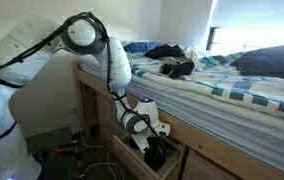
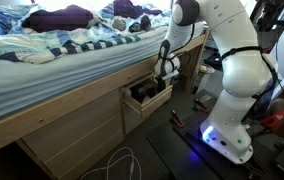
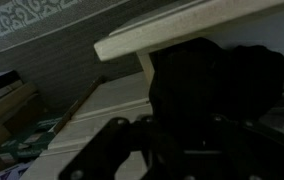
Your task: Pick up the object from the open drawer and put it on the bed
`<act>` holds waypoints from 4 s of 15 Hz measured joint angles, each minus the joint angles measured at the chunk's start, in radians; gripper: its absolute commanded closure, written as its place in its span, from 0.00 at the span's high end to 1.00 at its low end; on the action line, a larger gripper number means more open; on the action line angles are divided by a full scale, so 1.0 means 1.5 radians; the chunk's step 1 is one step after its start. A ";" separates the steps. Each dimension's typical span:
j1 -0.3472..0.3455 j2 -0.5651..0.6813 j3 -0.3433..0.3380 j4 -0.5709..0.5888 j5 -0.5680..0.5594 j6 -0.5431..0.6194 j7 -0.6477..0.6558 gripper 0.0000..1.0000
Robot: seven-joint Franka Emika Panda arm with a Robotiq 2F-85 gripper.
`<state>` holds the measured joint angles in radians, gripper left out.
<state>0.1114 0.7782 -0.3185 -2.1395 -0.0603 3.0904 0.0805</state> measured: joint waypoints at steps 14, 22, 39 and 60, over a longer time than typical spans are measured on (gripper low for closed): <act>0.147 -0.128 -0.154 -0.129 -0.044 -0.018 0.000 0.08; 0.318 -0.247 -0.333 -0.201 -0.187 -0.109 0.033 0.08; 0.481 -0.388 -0.501 -0.215 -0.389 -0.231 0.104 0.08; 0.199 -0.584 -0.148 -0.220 -0.201 -0.201 -0.184 0.08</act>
<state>0.4101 -0.0983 -0.5399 -2.4690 -0.3622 2.7893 -0.1961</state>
